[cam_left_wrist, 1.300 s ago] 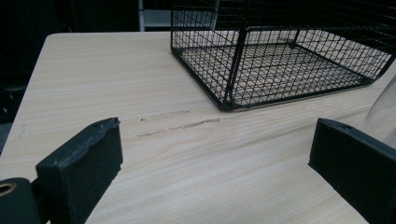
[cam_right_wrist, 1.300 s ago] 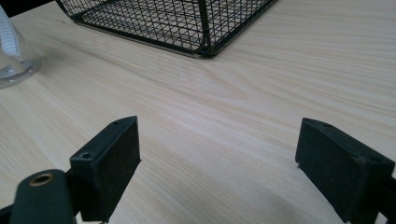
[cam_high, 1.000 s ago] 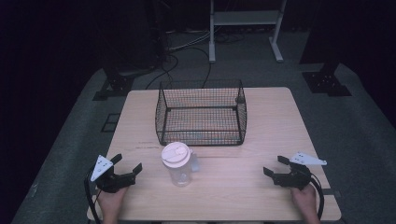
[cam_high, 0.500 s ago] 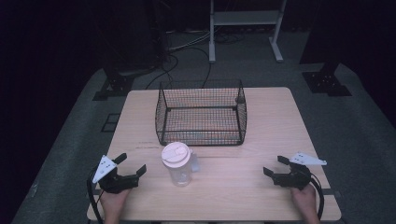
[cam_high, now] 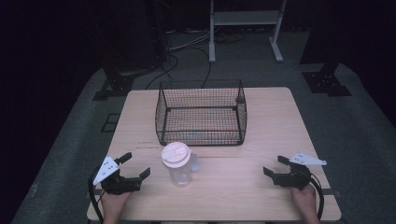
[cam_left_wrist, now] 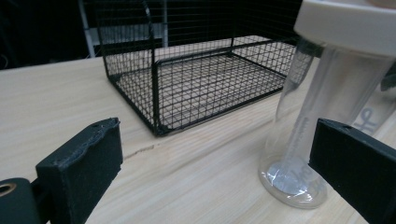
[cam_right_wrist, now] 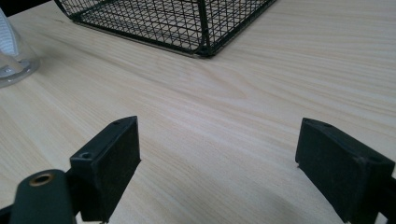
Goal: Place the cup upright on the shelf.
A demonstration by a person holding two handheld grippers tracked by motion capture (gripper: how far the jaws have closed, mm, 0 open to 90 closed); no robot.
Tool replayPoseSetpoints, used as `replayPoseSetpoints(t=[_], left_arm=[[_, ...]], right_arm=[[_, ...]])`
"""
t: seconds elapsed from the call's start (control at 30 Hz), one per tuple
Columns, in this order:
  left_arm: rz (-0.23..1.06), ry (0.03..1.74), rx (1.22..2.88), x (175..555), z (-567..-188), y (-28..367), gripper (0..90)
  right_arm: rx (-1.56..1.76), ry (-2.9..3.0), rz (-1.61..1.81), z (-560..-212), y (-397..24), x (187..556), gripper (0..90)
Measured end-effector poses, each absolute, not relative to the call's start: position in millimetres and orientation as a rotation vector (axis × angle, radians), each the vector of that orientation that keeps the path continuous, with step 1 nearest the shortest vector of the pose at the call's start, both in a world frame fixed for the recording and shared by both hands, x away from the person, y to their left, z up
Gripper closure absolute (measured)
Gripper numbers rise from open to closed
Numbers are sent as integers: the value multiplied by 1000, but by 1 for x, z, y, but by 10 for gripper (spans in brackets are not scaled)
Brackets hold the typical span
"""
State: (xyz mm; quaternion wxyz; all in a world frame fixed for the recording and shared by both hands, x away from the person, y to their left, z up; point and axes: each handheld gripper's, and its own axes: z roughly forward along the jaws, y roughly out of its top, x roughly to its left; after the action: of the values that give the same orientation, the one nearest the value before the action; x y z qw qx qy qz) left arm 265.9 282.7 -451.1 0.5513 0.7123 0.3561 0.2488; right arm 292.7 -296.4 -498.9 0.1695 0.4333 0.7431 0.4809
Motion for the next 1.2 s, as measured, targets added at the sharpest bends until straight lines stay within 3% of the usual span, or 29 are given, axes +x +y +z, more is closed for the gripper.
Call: replayPoseSetpoints(t=[0.7, 1.2], left_arm=[[437, 566, 1873, 252, -381, 260, 17], [355, 501, 1982, 265, -374, 233, 0]], right_arm=[[1226, 2113, 1379, -499, -297, 293, 129], [1225, 2114, 1389, -499, -297, 292, 129]])
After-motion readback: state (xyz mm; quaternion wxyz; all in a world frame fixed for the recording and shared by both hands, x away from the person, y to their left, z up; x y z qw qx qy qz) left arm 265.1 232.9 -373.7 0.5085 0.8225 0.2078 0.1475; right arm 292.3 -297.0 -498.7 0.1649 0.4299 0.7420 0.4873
